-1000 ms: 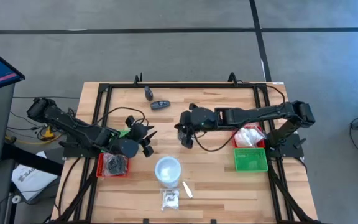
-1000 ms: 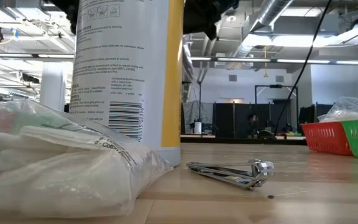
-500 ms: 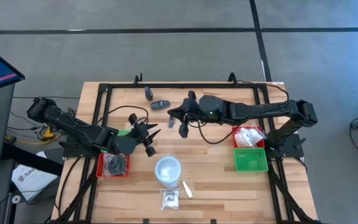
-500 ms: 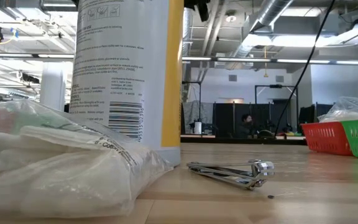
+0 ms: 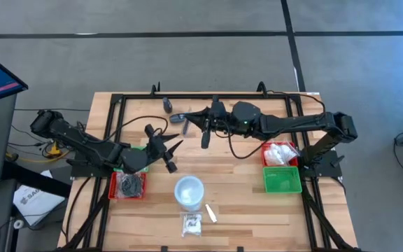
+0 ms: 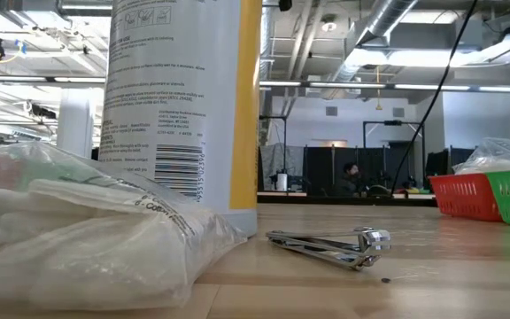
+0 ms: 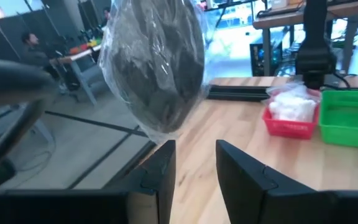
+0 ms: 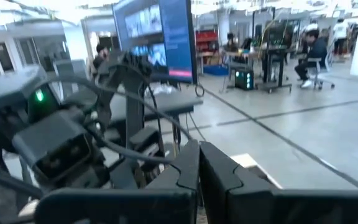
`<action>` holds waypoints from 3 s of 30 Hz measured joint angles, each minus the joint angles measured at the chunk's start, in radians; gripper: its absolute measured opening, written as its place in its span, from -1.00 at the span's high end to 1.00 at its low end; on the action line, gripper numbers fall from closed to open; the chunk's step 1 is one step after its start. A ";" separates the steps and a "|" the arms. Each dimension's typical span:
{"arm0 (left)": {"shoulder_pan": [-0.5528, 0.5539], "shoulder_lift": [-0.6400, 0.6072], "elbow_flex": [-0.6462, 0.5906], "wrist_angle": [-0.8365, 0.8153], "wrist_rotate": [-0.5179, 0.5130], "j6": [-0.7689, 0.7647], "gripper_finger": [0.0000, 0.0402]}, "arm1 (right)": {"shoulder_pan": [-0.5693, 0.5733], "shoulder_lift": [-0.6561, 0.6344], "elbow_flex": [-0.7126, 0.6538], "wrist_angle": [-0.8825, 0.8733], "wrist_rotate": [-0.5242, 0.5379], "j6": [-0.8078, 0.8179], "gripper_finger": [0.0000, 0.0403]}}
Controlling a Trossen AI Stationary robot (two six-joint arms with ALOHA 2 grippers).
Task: Pick & Place Travel size toiletries
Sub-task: Put the black hairbrush into the left red bin
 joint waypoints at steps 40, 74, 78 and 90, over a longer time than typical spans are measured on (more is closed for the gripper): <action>0.180 0.000 0.000 0.256 0.128 0.202 0.28 | -0.007 0.003 0.000 0.094 0.000 0.027 1.00; -0.054 0.001 0.000 0.138 -0.164 0.257 0.89 | -0.040 0.001 0.000 -0.007 0.000 -0.089 0.53; -0.153 0.000 0.000 0.126 -0.256 0.258 0.89 | -0.049 0.001 0.000 -0.034 0.000 -0.089 0.46; -0.353 -0.002 0.000 0.123 -0.335 0.197 0.89 | -0.054 0.001 0.000 -0.121 0.000 -0.089 0.42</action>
